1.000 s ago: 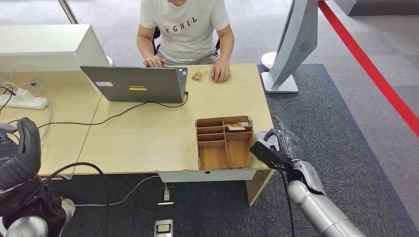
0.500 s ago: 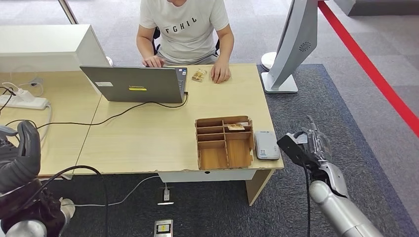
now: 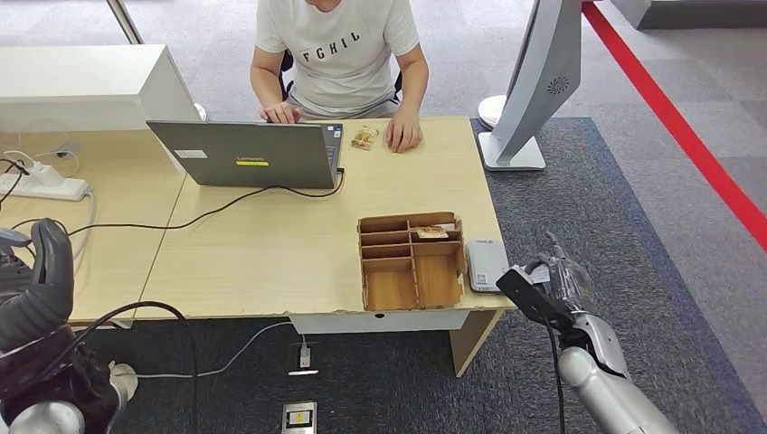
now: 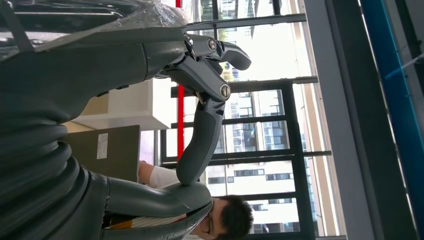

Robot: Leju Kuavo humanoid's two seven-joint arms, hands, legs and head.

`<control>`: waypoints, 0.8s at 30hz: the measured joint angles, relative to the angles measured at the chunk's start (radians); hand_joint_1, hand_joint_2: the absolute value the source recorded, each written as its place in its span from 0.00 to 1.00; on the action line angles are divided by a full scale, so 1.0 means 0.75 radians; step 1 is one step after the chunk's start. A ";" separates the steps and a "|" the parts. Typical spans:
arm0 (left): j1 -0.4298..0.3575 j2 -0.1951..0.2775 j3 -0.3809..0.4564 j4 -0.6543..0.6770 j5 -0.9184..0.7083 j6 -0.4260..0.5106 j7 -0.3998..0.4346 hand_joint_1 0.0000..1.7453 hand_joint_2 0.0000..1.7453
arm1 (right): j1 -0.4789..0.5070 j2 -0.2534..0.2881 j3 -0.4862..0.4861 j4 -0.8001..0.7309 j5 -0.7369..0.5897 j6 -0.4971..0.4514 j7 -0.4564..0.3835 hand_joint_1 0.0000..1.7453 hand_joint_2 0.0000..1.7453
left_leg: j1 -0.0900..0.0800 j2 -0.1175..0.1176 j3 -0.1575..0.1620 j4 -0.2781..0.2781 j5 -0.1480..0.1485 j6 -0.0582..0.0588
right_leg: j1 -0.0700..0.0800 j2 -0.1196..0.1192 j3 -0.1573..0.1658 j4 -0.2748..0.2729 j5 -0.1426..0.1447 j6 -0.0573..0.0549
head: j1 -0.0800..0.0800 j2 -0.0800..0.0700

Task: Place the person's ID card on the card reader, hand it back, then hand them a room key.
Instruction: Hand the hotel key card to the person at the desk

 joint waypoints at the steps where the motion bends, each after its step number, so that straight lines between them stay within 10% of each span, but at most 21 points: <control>1: 0.000 0.000 0.000 0.000 -0.002 0.000 0.001 0.00 1.00 | -0.001 0.005 0.001 0.011 -0.005 -0.001 -0.006 1.00 1.00 | 0.000 0.000 0.000 0.000 0.000 0.000 | 0.000 0.000 0.000 0.000 0.000 0.000 | 0.000 0.000; 24: 0.008 -0.001 0.001 0.000 0.011 0.000 -0.021 0.00 1.00 | -0.060 0.090 0.045 0.160 -0.052 0.020 -0.057 1.00 1.00 | 0.000 0.000 0.000 0.000 0.000 0.000 | 0.000 0.000 0.000 0.000 0.000 0.000 | 0.000 0.000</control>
